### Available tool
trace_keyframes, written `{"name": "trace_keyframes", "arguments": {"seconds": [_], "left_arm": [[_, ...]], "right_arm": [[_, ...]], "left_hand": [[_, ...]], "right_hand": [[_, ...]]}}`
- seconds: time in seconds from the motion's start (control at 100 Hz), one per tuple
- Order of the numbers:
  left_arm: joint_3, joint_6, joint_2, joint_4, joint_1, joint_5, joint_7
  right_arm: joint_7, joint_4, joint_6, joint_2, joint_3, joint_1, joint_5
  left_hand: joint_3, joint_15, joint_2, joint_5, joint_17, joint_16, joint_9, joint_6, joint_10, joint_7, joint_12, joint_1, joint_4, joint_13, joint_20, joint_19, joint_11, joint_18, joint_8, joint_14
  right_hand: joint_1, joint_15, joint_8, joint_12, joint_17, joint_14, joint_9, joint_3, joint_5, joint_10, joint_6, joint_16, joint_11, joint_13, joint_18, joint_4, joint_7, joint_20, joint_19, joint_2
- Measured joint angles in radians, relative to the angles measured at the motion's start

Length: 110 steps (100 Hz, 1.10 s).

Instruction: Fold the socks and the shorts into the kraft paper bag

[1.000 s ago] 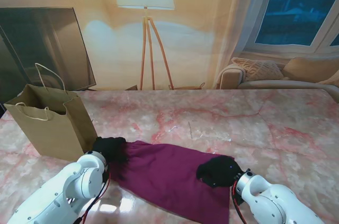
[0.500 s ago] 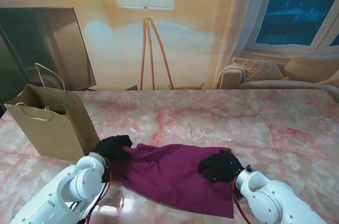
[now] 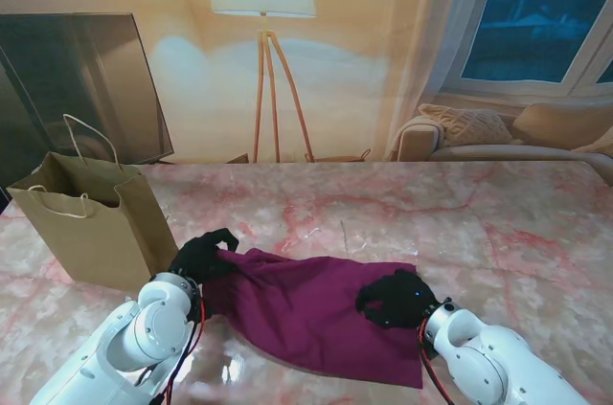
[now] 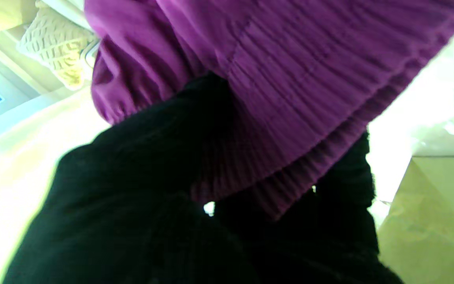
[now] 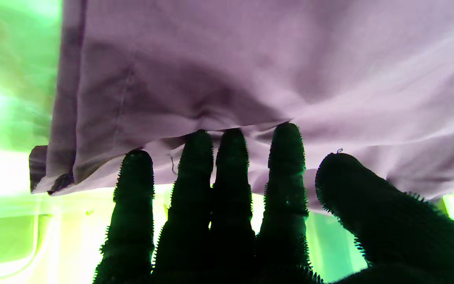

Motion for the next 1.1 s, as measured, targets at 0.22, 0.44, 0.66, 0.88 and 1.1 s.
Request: {"name": "trace_keyframes", "arguments": {"seconds": [0.22,0.44,0.66,0.88,1.1], "left_arm": [[-0.032,0.040,-0.004,-0.073,0.030,-0.018,-0.015],[-0.069,0.143,-0.005,-0.146,0.057,-0.080,-0.035],[-0.104,0.290,-0.010,-0.255,0.090,-0.165,-0.049],[-0.111,0.351,-0.014,-0.331,0.099,-0.258,-0.065],[-0.031,0.416,-0.024,-0.321,0.041,-0.259,-0.030]], "right_arm": [[-0.033,0.010,-0.020,0.001,-0.013,0.000,-0.030],[-0.027,0.031,0.009,0.010,-0.102,0.068,-0.027],[-0.054,0.072,0.077,0.011,-0.222,0.156,-0.035],[-0.043,0.086,0.112,0.004,-0.273,0.197,-0.022],[-0.027,0.089,0.139,0.006,-0.360,0.253,0.012]], "left_hand": [[-0.010,0.112,0.021,-0.003,0.144,0.097,-0.011,0.063,0.023,-0.107,0.044,0.019,-0.010,0.073,0.000,0.109,0.027,-0.003,-0.120,-0.017],[-0.010,0.184,0.021,0.016,0.217,0.142,-0.011,0.080,0.041,-0.110,0.062,0.029,-0.011,0.098,0.001,0.153,0.039,-0.003,-0.138,-0.021],[-0.010,0.230,0.021,0.025,0.255,0.139,-0.011,0.117,0.053,-0.135,0.070,0.030,-0.013,0.100,0.001,0.167,0.042,-0.003,-0.142,-0.022],[-0.010,0.237,0.040,-0.031,0.256,0.115,-0.065,0.178,0.068,-0.206,0.071,0.045,-0.014,0.100,0.001,0.167,0.045,-0.012,-0.178,-0.034],[-0.009,0.245,0.066,-0.076,0.256,0.113,-0.125,0.219,0.069,-0.248,0.036,0.046,-0.014,0.100,-0.008,0.175,0.032,-0.025,-0.242,-0.049]], "right_hand": [[0.000,-0.035,0.011,-0.004,0.014,0.047,-0.010,0.000,-0.037,0.005,-0.015,-0.013,-0.020,-0.018,-0.008,0.000,-0.014,0.000,-0.001,0.000],[0.000,-0.053,0.021,-0.014,0.015,0.048,-0.025,0.000,-0.038,0.006,-0.012,-0.014,-0.034,-0.031,-0.013,0.000,-0.023,0.000,-0.012,0.000],[0.000,-0.062,0.044,-0.026,0.011,0.040,-0.039,0.000,-0.049,-0.001,-0.016,-0.033,-0.050,-0.041,-0.014,0.000,-0.023,0.000,-0.025,0.011],[-0.010,-0.091,0.045,-0.036,-0.001,0.042,-0.052,-0.011,-0.059,0.006,-0.025,-0.050,-0.074,-0.055,-0.023,0.000,-0.027,0.000,-0.038,0.021],[-0.011,-0.092,0.045,-0.042,-0.010,0.045,-0.062,-0.026,-0.070,0.019,-0.012,-0.061,-0.082,-0.058,-0.024,0.000,-0.037,0.000,-0.038,0.037]]}}
